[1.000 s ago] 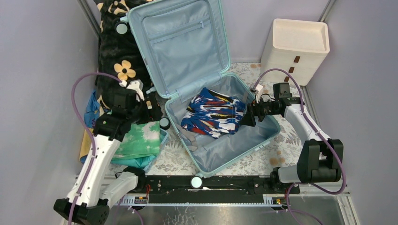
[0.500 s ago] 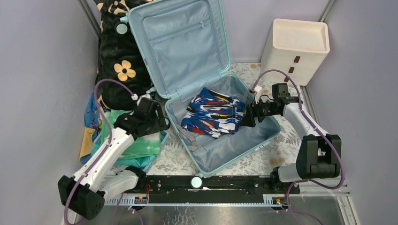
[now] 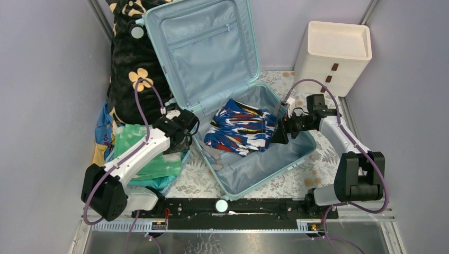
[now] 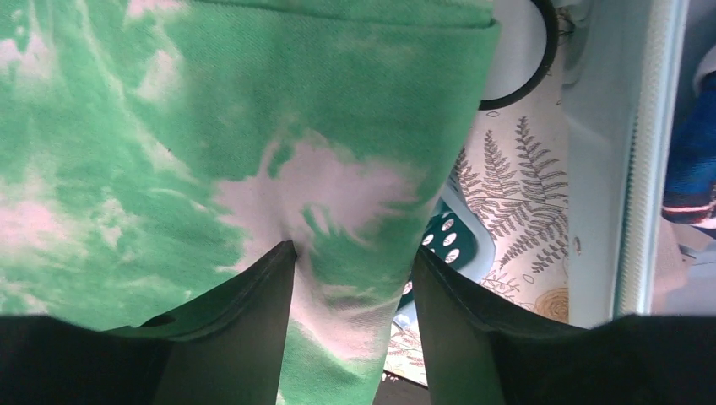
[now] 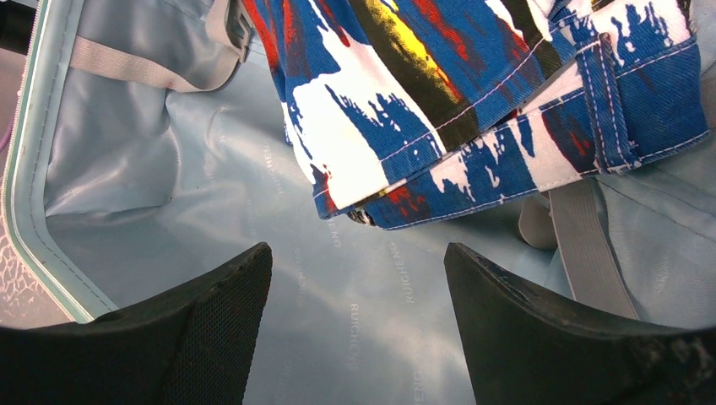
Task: Open, take out, and arrange the luggage
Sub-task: Place the clothes in the bin.
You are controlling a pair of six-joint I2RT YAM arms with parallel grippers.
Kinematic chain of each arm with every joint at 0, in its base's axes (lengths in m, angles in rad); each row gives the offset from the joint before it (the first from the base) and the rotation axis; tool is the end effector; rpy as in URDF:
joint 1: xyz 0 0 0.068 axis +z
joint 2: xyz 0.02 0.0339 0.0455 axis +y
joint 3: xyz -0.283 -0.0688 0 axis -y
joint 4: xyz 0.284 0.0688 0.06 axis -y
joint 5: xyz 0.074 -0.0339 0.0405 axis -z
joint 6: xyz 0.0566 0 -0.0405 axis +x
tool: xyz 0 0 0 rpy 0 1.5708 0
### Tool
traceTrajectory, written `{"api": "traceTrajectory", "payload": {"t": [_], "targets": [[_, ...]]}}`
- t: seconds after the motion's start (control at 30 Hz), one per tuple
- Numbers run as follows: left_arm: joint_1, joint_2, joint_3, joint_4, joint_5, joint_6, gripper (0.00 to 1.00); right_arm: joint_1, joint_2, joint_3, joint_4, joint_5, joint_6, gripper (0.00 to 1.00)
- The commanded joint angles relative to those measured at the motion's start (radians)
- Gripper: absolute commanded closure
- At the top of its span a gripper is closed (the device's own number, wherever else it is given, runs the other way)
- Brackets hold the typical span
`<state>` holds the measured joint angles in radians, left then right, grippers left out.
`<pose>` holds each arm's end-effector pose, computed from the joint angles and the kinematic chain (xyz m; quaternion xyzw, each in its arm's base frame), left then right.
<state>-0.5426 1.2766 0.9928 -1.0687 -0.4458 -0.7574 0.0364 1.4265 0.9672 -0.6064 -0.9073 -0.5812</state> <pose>0.2305 -0.1105 0.2403 -0.1279 0.9613 0.1106 0.2176 0.3113 0.0560 0.2262 -0.3688 0.7959 0.3483 0.3305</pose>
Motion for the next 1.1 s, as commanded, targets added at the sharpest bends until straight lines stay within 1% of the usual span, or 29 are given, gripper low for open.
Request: {"api": "traceTrajectory", "payload": {"t": [0.0,0.23,0.27,0.33,0.43,0.53,0.6,0.73,0.8,0.83,0.93,0.97,1.03,1.07], "targets": [[-0.002,0.036,0.017,-0.067,-0.020,-0.009,0.42,-0.001,-0.014,0.025,-0.014,-0.013,-0.022,0.18],[-0.003,0.074,0.033,-0.100,-0.019,0.005,0.38,-0.001,-0.020,0.027,-0.018,-0.016,-0.027,0.18],[-0.005,0.076,0.040,-0.107,-0.013,0.009,0.36,-0.001,-0.020,0.027,-0.018,-0.017,-0.028,0.18],[-0.013,0.082,0.053,-0.116,0.010,0.022,0.29,-0.001,-0.018,0.027,-0.018,-0.018,-0.028,0.18],[-0.033,0.105,0.061,-0.119,0.015,0.033,0.24,-0.001,-0.017,0.029,-0.021,-0.019,-0.030,0.18],[-0.036,0.138,0.052,-0.124,-0.023,0.026,0.23,-0.001,-0.018,0.030,-0.022,-0.021,-0.030,0.18],[-0.036,0.155,0.050,-0.132,-0.054,0.010,0.25,-0.001,-0.021,0.029,-0.022,-0.021,-0.032,0.18],[-0.042,0.179,0.063,-0.152,-0.092,-0.029,0.32,-0.001,-0.021,0.030,-0.024,-0.024,-0.031,0.18],[-0.042,0.191,0.063,-0.152,-0.093,-0.030,0.39,-0.001,-0.020,0.031,-0.026,-0.025,-0.033,0.18],[-0.042,0.197,0.064,-0.152,-0.093,-0.029,0.44,0.000,-0.020,0.031,-0.027,-0.027,-0.034,0.18],[-0.043,0.202,0.066,-0.153,-0.089,-0.014,0.71,-0.001,-0.023,0.033,-0.029,-0.027,-0.035,0.18],[-0.042,0.199,0.067,-0.156,-0.087,-0.005,0.77,-0.001,-0.026,0.031,-0.029,-0.027,-0.035,0.18],[-0.043,0.185,0.071,-0.169,-0.080,0.018,0.85,-0.001,-0.030,0.031,-0.027,-0.028,-0.036,0.18],[-0.043,0.174,0.077,-0.178,-0.073,0.035,0.87,-0.001,-0.031,0.031,-0.027,-0.029,-0.036,0.18]]}}
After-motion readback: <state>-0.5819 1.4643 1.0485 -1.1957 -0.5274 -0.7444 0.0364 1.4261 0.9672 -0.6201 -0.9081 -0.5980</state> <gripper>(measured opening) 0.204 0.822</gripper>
